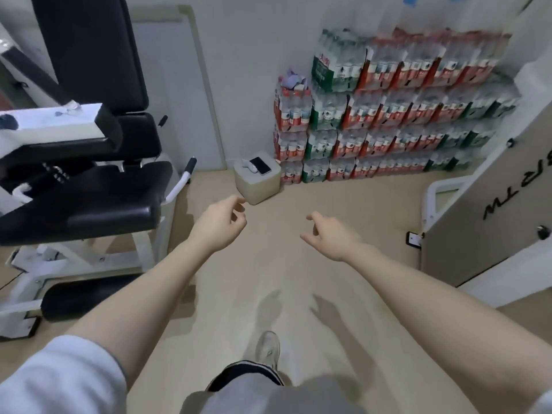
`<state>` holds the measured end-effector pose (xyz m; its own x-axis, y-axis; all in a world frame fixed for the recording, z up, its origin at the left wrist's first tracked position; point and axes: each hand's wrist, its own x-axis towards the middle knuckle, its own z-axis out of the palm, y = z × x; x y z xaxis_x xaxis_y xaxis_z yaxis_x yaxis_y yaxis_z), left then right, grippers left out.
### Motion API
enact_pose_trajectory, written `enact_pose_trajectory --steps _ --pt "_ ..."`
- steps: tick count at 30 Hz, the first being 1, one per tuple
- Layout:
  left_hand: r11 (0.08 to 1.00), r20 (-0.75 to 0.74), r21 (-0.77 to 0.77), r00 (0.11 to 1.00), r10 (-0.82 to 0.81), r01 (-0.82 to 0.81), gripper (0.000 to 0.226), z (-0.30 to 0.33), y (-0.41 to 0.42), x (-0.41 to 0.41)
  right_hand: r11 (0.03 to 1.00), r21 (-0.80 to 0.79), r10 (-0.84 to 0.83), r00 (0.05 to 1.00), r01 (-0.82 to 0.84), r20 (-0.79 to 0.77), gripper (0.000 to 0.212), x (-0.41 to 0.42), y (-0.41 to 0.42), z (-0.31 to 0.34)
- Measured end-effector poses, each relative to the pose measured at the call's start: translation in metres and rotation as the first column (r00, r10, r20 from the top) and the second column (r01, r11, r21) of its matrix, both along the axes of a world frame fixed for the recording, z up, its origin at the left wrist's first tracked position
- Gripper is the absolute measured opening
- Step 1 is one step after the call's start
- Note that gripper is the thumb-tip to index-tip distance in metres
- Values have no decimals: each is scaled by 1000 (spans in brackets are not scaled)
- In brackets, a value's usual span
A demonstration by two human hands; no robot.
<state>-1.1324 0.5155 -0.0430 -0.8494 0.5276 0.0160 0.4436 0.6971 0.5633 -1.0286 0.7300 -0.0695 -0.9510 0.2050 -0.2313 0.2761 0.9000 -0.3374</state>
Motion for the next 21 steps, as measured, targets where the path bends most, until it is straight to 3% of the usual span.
enact_pose_trajectory --steps 7,13,21 --pt "976 8 -109 982 -186 186 38 9 122 -141 989 -26 -145 989 145 5 54 -112 103 6" --pt "932 -3 -93 936 -351 350 36 -1 252 -225 941 -71 -332 942 329 -35 51 -179 225 0" --pt "933 40 -80 937 -348 350 37 -10 426 -336 928 -108 -359 933 356 -6 47 -291 404 1"
